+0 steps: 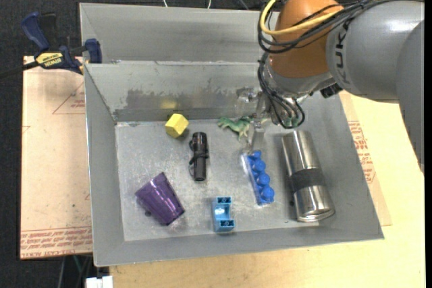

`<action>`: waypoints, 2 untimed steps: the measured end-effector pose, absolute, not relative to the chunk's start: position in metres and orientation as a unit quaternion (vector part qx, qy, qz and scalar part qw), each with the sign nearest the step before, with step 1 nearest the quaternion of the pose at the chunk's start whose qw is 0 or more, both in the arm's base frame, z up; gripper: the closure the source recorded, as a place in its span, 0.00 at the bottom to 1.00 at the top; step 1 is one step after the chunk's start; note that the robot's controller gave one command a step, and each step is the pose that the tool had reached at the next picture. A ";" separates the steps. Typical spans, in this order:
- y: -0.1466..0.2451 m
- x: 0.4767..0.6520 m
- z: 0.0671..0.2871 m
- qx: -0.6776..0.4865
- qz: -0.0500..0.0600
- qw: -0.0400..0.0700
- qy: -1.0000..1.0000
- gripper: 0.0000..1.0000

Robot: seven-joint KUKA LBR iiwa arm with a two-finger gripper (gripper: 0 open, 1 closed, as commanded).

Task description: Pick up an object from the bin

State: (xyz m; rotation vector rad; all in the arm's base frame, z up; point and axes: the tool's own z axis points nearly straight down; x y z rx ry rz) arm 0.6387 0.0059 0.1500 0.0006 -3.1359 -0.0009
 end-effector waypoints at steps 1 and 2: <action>0.006 0.641 0.155 0.000 0.000 -0.001 -1.000 0.00; -0.041 0.657 0.070 -0.033 -0.001 0.000 -0.999 0.00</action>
Offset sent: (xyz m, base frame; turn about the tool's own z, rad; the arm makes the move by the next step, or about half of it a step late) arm 0.0184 -0.0466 -0.0800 0.0653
